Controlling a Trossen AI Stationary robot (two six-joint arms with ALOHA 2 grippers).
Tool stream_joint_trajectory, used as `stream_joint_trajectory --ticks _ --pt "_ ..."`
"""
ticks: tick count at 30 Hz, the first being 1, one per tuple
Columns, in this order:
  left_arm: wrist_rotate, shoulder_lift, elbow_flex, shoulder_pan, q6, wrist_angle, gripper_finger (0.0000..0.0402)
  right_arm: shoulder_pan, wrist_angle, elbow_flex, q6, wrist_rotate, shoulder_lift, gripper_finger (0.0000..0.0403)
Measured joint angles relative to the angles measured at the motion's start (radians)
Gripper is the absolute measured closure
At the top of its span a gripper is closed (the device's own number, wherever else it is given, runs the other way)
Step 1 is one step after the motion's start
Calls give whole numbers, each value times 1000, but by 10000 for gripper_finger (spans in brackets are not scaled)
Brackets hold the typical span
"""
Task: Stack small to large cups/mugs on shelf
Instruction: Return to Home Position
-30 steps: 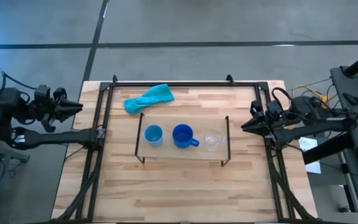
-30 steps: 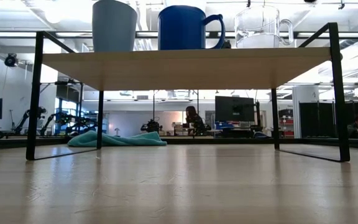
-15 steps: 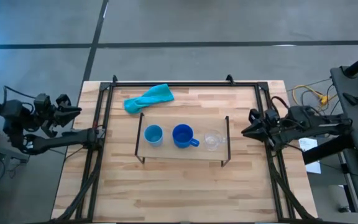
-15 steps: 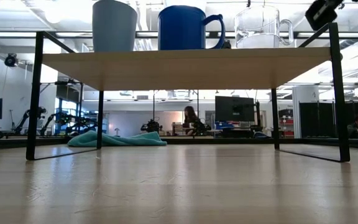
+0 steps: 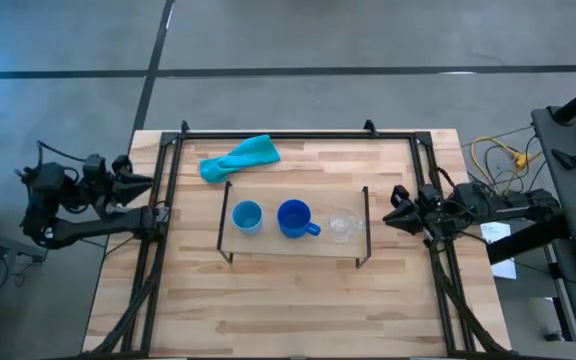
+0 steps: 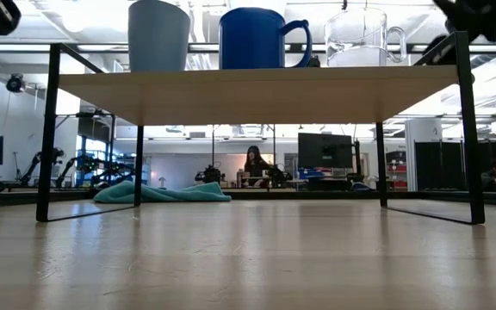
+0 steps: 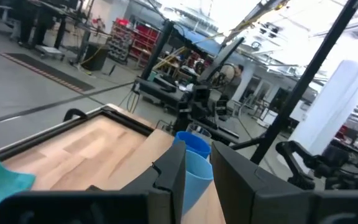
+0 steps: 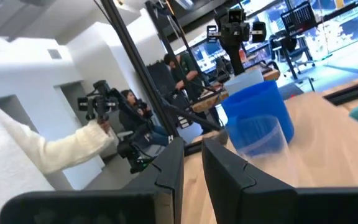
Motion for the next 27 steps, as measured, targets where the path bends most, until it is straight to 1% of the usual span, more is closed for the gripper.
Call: stream_joint_trajectory --ticks 5,7,11,14,20,24,27 --pt "17 0 -66 0 -2 61 338 0 114 -117 44 0 -25 349" --pt "47 2 -112 0 -21 121 338 0 167 -158 46 0 -30 349" --pt "116 -2 -212 0 -17 281 338 0 183 -157 34 7 -33 349" --pt "125 -2 -277 0 -9 344 338 0 181 -156 20 1 -38 349" --pt "128 -3 -381 0 -21 399 338 0 179 -156 20 -1 -37 349" --pt "159 -3 -456 0 -22 502 338 0 178 -156 18 -1 -36 349" --pt "204 -3 -526 0 -24 629 338 0 176 -156 18 -1 -36 349"
